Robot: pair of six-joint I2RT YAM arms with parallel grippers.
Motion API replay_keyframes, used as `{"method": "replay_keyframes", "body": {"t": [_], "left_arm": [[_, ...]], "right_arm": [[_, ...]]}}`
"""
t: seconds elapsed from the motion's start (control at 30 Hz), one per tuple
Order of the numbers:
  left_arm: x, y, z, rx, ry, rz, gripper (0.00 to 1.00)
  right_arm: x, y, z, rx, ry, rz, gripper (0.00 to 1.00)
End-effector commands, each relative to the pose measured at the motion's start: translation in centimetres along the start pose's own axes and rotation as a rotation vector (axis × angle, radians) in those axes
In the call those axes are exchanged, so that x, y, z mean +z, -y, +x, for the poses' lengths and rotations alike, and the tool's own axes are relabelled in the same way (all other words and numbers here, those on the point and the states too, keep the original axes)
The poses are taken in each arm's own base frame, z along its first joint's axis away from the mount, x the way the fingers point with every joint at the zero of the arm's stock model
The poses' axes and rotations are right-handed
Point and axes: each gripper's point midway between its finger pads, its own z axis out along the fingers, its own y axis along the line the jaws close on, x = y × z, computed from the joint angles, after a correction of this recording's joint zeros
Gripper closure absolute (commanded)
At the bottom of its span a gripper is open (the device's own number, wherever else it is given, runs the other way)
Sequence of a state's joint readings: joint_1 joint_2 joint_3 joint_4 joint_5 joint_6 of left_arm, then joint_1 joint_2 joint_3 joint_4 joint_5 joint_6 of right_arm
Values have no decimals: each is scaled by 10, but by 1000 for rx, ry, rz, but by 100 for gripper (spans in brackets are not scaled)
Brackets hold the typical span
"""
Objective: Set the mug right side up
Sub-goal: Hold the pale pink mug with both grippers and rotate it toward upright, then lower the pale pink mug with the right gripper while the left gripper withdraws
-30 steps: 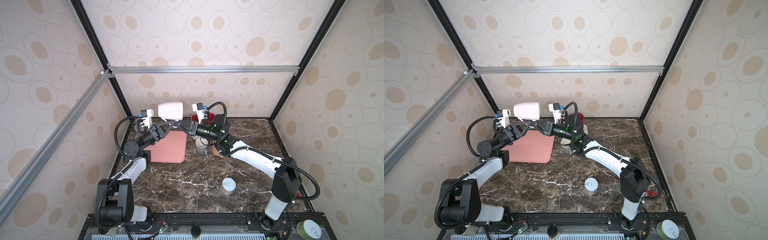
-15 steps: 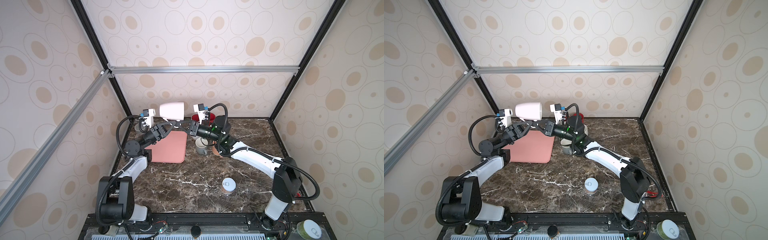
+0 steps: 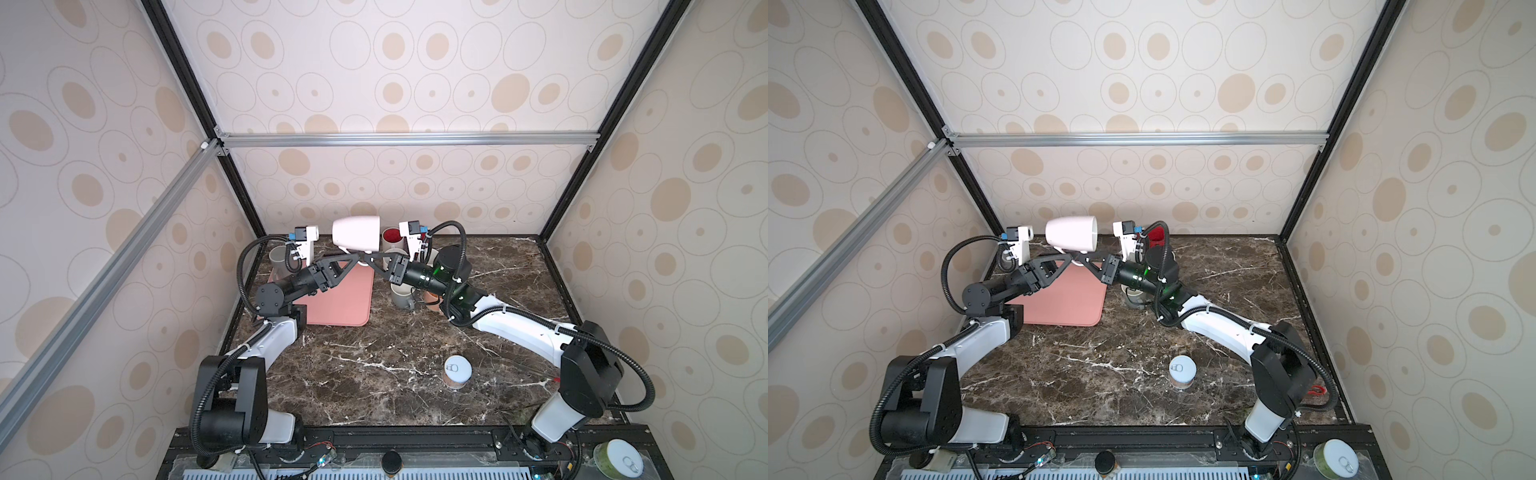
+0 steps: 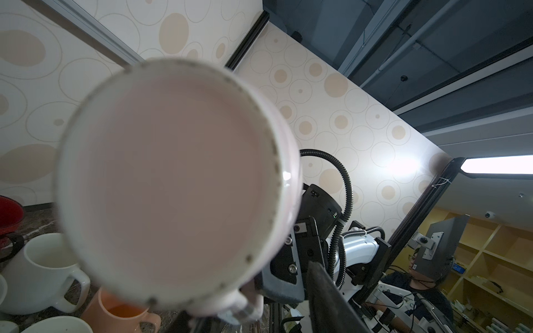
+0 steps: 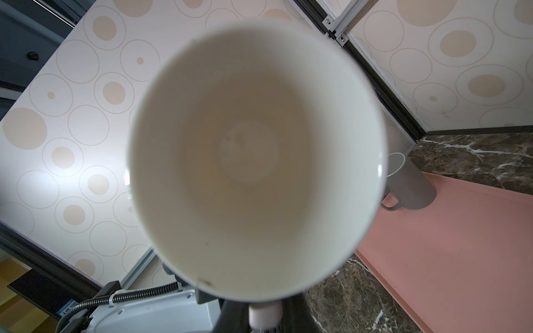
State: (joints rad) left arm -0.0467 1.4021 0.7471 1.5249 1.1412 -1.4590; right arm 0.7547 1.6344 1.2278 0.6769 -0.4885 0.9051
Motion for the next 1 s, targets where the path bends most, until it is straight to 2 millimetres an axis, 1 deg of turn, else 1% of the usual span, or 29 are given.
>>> {"method": "replay_keyframes", "body": {"t": [0.0, 0.13, 0.23, 0.33, 0.43, 0.5, 0.57, 0.67, 0.77, 0.83, 0.9, 0.97], "left_arm": [[-1, 22, -3, 140, 2, 35, 52], [-3, 14, 2, 130, -8, 23, 52], [-3, 14, 3, 131, -16, 25, 52], [-4, 14, 3, 140, -19, 23, 52], [-7, 8, 6, 145, -19, -5, 52], [-8, -4, 9, 144, -23, -49, 52], [-10, -17, 12, 141, -27, -98, 52], [-13, -35, 16, 141, -42, -172, 53], [-17, -55, 20, 148, -64, -265, 54], [-21, -68, 24, 153, -85, -333, 54], [-24, -75, 25, 157, -99, -385, 54], [-26, -80, 25, 158, -115, -416, 54]], "right_arm": [[-22, -11, -41, -75, 149, 10, 100], [-36, -2, -43, -98, 164, 80, 100], [-43, -3, -44, -116, 171, 103, 100], [-55, -3, -45, -140, 174, 146, 100], [-73, 5, -39, -171, 143, 253, 100], [-90, 9, -32, -204, 104, 342, 100], [-111, 16, -22, -224, 69, 434, 100], [-150, 29, -2, -238, 27, 569, 100], [-190, 47, 25, -233, -31, 705, 100], [-217, 64, 46, -219, -72, 796, 100], [-236, 78, 64, -210, -109, 866, 100], [-249, 90, 79, -217, -143, 926, 100]]}}
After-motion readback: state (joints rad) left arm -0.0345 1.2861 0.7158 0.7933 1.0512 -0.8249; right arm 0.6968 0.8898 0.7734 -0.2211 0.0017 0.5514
